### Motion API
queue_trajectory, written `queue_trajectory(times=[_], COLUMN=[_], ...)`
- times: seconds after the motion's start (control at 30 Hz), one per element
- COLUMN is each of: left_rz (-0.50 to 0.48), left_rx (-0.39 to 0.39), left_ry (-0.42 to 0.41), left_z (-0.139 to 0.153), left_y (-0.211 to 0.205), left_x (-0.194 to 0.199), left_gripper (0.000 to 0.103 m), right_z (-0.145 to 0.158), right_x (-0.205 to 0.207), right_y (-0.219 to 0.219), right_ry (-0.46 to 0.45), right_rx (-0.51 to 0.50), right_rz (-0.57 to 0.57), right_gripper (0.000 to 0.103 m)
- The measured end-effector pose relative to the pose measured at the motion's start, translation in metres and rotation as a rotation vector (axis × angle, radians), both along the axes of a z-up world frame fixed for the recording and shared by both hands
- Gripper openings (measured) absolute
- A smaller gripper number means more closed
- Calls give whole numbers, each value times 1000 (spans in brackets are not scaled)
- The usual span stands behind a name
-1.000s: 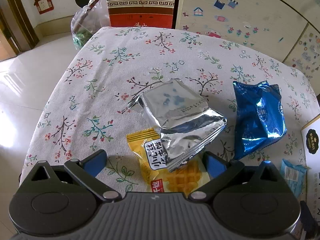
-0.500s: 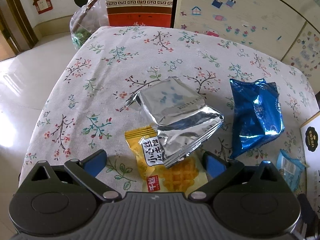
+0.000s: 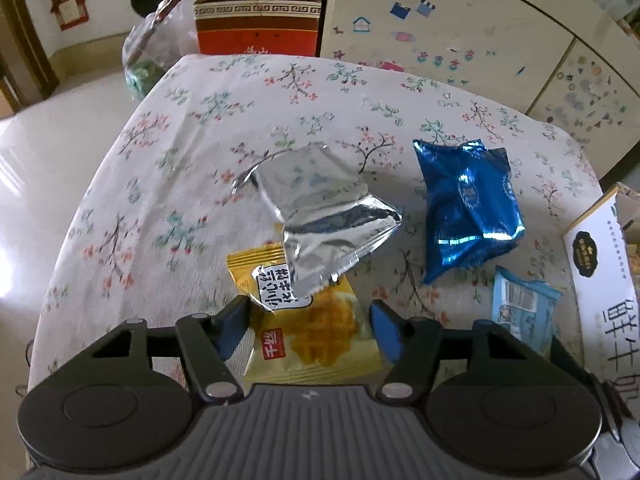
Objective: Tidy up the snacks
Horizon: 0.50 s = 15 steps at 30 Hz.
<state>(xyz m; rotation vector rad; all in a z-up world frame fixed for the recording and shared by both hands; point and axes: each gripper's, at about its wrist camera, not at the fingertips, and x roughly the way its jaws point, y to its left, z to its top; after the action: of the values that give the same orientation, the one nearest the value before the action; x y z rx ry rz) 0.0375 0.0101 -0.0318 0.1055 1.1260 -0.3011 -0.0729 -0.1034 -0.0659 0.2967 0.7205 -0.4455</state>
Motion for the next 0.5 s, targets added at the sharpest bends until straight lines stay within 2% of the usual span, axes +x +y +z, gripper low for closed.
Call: queue_trajectory(times=[0.1,0.37,0.5], left_rz=[11,46,33], left_rx=[-19,-93,-70], left_ry=[2,2,-30], left_z=[5,23,28], left_y=[6,23,25], left_x=[-9,-40,-60], left_gripper=[69,69,69], right_z=[5,26,33], right_x=[-6,-35,-54], right_y=[-3,-7,-8], right_ry=[1,-10,-4], right_rx=[44,111,108], right_rz=[17,71,80], right_gripper=[53,53,53])
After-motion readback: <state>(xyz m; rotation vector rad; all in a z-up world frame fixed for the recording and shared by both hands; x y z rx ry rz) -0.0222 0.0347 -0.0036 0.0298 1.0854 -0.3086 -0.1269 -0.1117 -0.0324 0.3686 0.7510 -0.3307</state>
